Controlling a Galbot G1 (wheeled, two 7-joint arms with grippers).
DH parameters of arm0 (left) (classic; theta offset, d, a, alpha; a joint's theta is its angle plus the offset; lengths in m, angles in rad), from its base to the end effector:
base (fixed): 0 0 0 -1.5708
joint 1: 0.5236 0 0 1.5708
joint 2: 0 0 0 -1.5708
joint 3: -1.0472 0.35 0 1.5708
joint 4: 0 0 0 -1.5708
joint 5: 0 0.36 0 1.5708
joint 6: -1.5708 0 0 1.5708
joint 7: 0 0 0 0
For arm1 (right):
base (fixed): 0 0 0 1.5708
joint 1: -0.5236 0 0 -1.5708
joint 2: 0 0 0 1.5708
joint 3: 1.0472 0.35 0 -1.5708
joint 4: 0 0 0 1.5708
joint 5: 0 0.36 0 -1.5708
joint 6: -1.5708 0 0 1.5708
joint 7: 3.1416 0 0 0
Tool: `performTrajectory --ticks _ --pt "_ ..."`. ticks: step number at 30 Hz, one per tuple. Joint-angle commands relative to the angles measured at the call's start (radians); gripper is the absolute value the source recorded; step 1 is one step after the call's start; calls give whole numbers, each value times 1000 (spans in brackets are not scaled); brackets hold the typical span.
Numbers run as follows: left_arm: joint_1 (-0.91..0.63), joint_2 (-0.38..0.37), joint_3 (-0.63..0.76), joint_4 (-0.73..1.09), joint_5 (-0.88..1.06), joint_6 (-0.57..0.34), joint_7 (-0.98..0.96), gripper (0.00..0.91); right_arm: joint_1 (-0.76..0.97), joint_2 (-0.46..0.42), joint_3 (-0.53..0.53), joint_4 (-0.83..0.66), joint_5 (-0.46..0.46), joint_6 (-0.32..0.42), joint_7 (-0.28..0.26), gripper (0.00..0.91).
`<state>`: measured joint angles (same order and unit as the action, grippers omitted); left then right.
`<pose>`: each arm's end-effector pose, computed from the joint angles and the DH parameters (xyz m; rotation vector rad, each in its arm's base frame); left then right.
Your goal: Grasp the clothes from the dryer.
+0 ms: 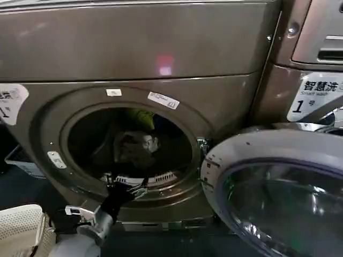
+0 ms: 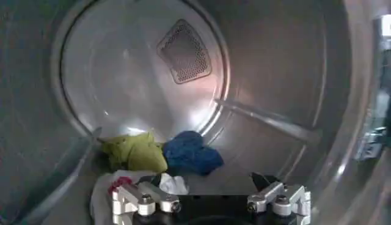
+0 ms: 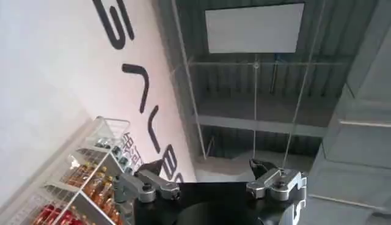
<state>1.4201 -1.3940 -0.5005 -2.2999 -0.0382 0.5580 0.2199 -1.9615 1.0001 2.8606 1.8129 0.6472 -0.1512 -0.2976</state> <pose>0.2101 0.0133 -0.1998 -0.4461 -2.8842 -0.1564 -0.2159 -0.3544 0.1396 1.4737 1.9568 -1.0916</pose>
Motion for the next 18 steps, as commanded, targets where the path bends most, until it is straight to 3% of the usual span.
performTrajectory --ticks 1,9,14,18 --pt "-4 0 3 2 0 -6 2 907 -5 2 2 12 -15 -23 18 907" --pt "-125 23 40 92 -39 -97 -22 907 -9 15 -5 36 -40 -36 33 907" --pt "-284 8 88 261 -41 -124 -59 907 -11 8 -1 93 42 -119 97 907" --pt "-407 -10 126 422 -31 -156 -77 907 -20 2 5 90 44 -109 126 907"
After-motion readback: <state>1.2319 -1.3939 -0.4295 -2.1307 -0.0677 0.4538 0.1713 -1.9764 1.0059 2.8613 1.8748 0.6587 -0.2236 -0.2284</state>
